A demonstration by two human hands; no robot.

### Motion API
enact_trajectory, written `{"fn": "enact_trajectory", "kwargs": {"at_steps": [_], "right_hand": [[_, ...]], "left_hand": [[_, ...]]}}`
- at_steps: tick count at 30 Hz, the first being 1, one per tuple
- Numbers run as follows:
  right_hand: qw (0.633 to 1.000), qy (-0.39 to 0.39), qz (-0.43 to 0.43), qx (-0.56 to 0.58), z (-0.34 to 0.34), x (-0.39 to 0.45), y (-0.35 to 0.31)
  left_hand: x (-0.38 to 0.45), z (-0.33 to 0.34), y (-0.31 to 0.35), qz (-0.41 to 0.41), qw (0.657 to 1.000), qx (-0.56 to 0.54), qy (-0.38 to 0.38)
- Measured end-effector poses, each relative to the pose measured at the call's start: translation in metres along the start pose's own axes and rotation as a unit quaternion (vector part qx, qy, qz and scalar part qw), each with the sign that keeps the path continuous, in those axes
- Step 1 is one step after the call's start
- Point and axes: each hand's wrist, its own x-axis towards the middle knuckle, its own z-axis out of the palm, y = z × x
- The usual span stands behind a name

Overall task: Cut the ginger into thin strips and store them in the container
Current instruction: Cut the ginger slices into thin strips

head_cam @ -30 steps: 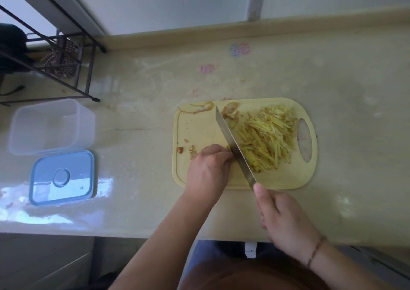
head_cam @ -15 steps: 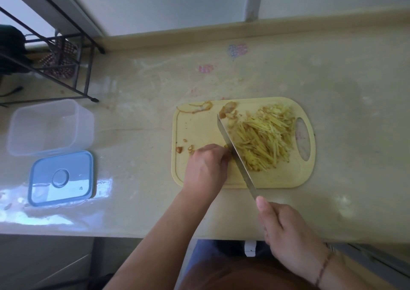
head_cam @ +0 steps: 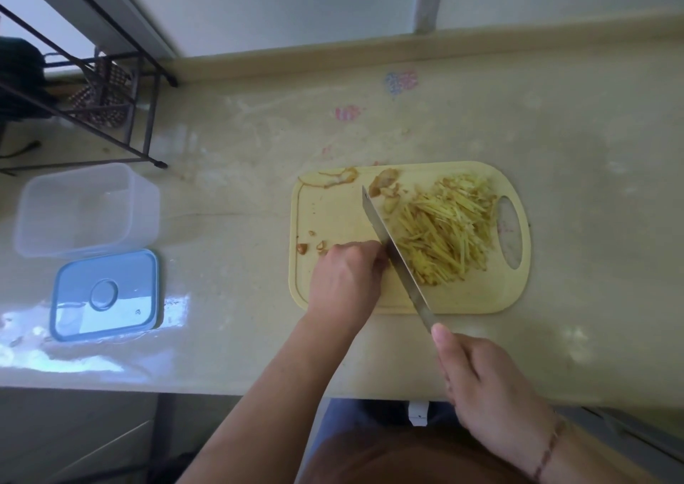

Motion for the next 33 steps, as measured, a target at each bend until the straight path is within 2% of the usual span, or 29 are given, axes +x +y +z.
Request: {"fn": "enact_trajectory", "kwargs": {"at_steps": [2, 7, 12, 15, 22, 33], "right_hand": [[1.0, -0.005, 0.008, 0.008, 0.002, 0.001, -0.002], [0.998, -0.034, 0.028, 0.045, 0.007, 0.015, -0.009], [0.999, -0.01, 0.017, 0.038, 0.003, 0.014, -0.009], [0.998, -0.007, 0.018, 0.055, -0.001, 0.004, -0.009], [1.0, 0.0, 0.0, 0.017, 0.003, -0.002, -0.004], [1.0, -0.013, 0.021, 0.011, 0.007, 0.019, -0.022]], "left_hand": [[0.002, 0.0, 0.0, -0.007, 1.0, 0.005, -0.013], [0.004, 0.004, -0.006, -0.002, 0.999, -0.032, 0.008], [0.003, -0.002, -0.006, -0.023, 0.997, -0.075, 0.011], [0.003, -0.003, -0.006, -0.025, 0.998, -0.065, 0.003], [0.006, -0.004, -0.004, -0.053, 0.997, -0.049, -0.032], [0.006, -0.002, -0.002, -0.054, 0.997, -0.053, -0.021]]}}
